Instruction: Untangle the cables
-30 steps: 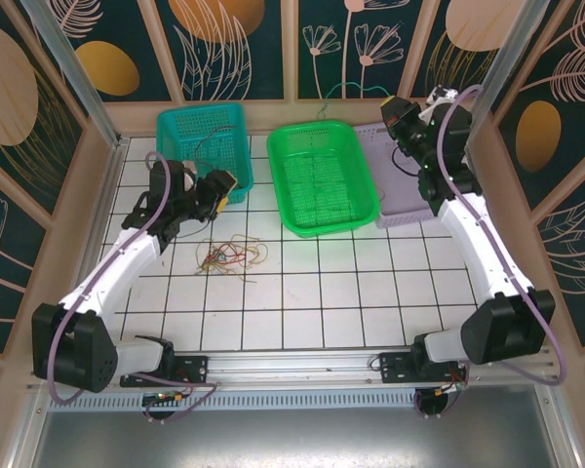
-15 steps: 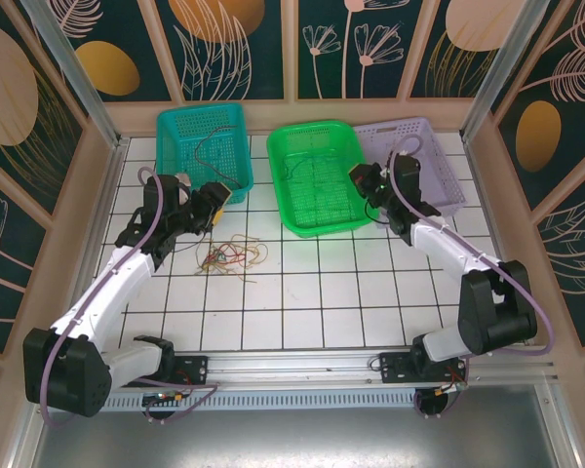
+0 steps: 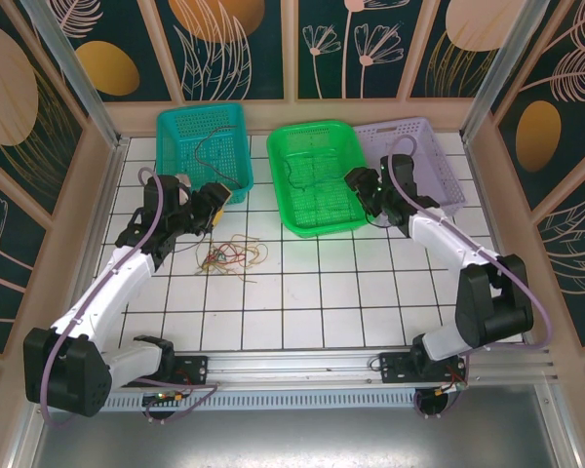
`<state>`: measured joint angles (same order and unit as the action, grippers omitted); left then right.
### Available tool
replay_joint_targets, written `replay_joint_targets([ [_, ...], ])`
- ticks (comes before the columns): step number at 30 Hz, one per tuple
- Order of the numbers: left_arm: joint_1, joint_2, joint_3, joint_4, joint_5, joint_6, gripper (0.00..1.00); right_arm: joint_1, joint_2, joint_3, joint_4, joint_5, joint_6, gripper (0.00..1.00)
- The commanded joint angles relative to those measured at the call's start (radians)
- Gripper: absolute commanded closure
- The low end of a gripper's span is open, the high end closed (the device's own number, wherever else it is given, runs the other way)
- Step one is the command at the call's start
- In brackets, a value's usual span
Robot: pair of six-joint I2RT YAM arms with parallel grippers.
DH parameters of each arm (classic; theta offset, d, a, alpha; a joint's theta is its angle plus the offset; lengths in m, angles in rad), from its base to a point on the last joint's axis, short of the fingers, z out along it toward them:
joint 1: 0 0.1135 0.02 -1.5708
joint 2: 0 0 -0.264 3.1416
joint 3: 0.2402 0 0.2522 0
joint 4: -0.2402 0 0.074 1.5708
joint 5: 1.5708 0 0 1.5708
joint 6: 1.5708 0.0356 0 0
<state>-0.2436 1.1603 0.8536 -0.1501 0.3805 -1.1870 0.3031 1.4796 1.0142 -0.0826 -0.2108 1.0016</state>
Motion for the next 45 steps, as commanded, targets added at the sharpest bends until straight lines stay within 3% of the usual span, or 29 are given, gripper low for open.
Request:
replay_joint_targets([
  [1, -0.008, -0.009, -0.004, -0.042, -0.014, 0.005, 0.42, 0.003, -0.01, 0.065, -0.153, -0.017, -0.03, 0.36],
  [7, -0.008, -0.007, -0.007, -0.043, -0.011, 0.009, 0.42, -0.002, -0.001, 0.132, -0.26, -0.048, -0.08, 0.3],
  [12, -0.009, -0.004, -0.004, -0.047, -0.015, 0.009, 0.42, -0.016, -0.002, 0.174, -0.293, -0.033, -0.131, 0.32],
  [16, -0.008, -0.008, -0.008, -0.069, -0.031, 0.009, 0.42, -0.015, 0.021, 0.27, -0.43, 0.08, -0.223, 0.39],
  [19, -0.008, -0.016, -0.011, -0.072, -0.037, 0.007, 0.42, -0.024, 0.034, 0.313, -0.571, 0.22, -0.255, 0.39],
  [21, -0.009, -0.019, -0.011, -0.075, -0.038, 0.009, 0.43, -0.044, 0.014, 0.291, -0.593, 0.266, -0.261, 0.38],
  [29, -0.01, -0.019, -0.018, -0.078, -0.034, 0.015, 0.43, -0.131, -0.006, 0.148, -0.526, 0.23, -0.258, 0.4],
  [37, -0.011, -0.019, -0.022, -0.075, -0.03, 0.015, 0.44, -0.152, 0.03, 0.107, -0.403, 0.188, -0.254, 0.58],
  [45, -0.011, -0.017, -0.022, -0.069, -0.026, 0.015, 0.45, -0.139, 0.084, 0.133, -0.372, 0.186, -0.248, 0.98],
])
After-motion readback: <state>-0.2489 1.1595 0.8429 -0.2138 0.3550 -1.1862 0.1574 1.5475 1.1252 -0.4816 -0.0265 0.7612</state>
